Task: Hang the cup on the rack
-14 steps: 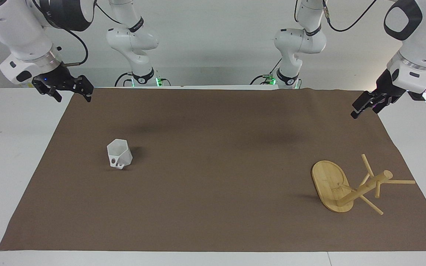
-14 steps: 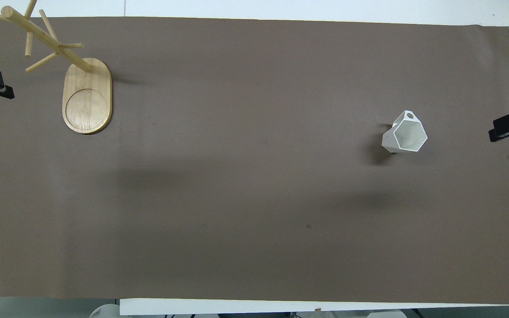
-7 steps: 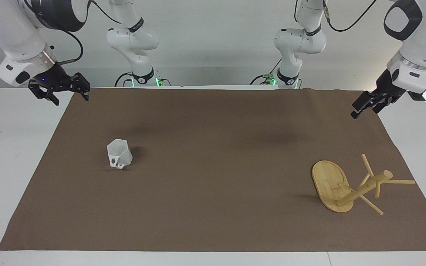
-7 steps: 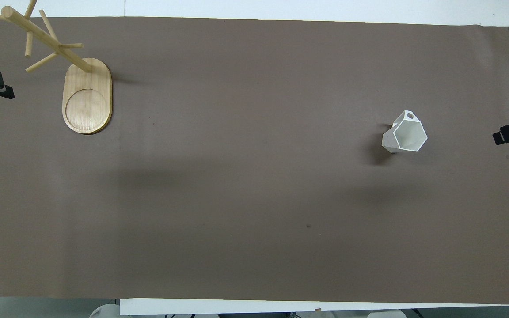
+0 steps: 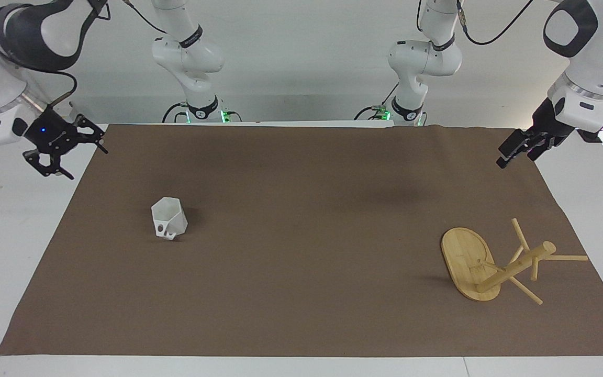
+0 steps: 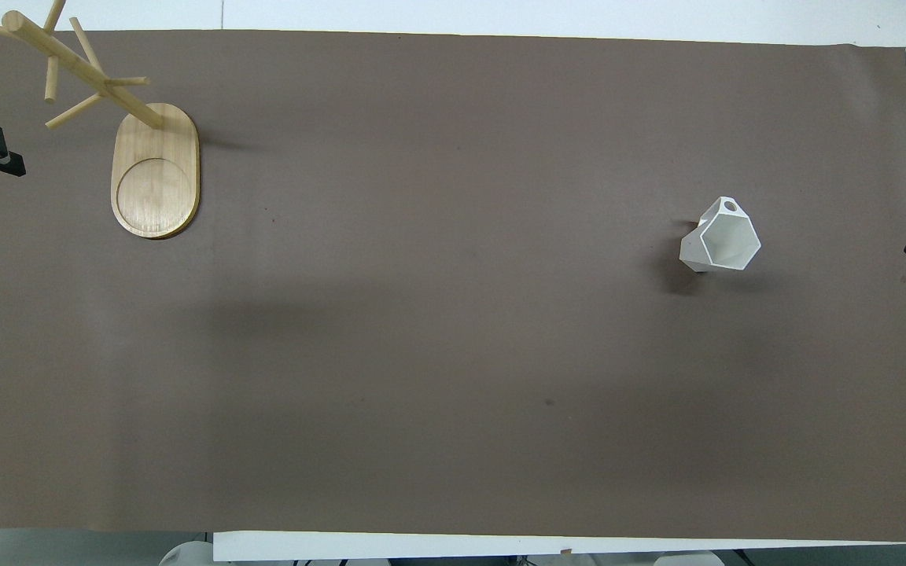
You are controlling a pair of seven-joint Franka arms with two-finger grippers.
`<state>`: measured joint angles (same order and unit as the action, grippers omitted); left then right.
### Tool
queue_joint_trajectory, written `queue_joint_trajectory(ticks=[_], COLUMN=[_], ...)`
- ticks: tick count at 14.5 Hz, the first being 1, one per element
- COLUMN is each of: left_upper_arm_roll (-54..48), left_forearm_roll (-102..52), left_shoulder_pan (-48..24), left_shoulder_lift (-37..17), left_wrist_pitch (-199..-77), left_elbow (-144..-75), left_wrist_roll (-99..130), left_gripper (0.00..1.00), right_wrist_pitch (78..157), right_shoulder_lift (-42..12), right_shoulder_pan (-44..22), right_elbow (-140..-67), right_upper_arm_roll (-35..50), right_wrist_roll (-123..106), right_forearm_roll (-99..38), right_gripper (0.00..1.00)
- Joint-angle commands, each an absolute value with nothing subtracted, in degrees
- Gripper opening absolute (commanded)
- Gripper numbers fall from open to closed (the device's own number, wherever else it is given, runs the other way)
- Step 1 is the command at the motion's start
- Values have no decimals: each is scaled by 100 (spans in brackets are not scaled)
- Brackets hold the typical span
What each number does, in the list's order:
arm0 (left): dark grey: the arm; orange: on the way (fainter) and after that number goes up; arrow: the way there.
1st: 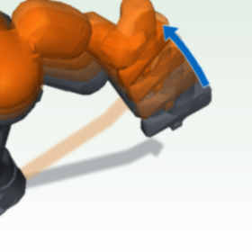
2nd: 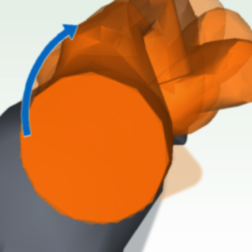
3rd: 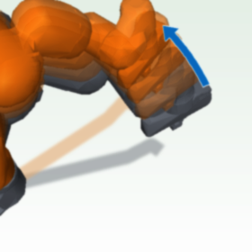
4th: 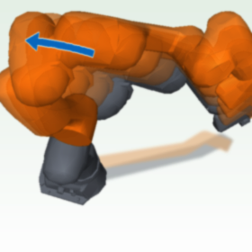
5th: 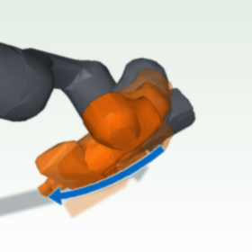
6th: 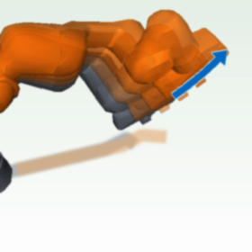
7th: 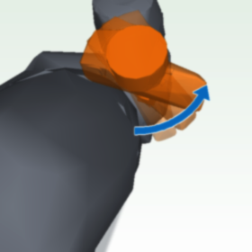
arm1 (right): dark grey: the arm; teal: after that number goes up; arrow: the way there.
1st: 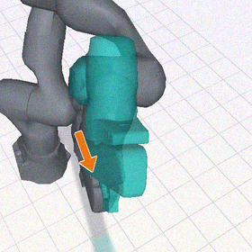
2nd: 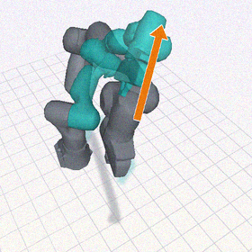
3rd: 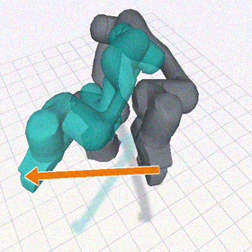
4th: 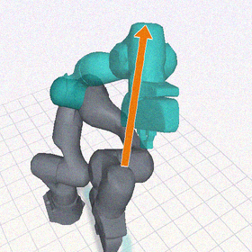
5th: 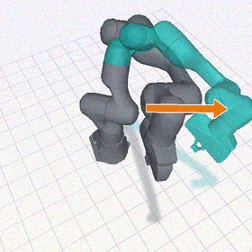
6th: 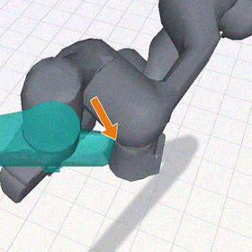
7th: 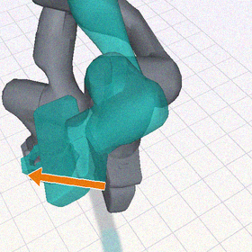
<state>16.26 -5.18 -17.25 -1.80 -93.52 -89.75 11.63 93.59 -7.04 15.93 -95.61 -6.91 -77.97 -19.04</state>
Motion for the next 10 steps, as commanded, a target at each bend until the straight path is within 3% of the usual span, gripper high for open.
queue_joint_trajectory(ticks=[1, 5, 10], left_upper_arm_roll=[1564, 1556, 1556], left_forearm_roll=[-404, -404, -239], left_shoulder_pan=[-1661, -1661, -1732], left_shoulder_lift=[-88, -88, -18], left_wrist_pitch=[-9246, -9237, -9011], left_elbow=[-9009, -9009, -9079], left_wrist_roll=[1178, 1230, 1170], left_gripper=[100, 100, 100], right_wrist_pitch=[9142, 8781, 8446], right_shoulder_lift=[-1211, -2187, -3004], right_shoulder_pan=[2142, 2680, 2707], right_elbow=[-9589, -10106, -10774], right_upper_arm_roll=[-650, -642, -624], right_wrist_roll=[-9835, -12634, -14465], right_forearm_roll=[-3150, -4602, -5842], right_gripper=[100, 100, 100])
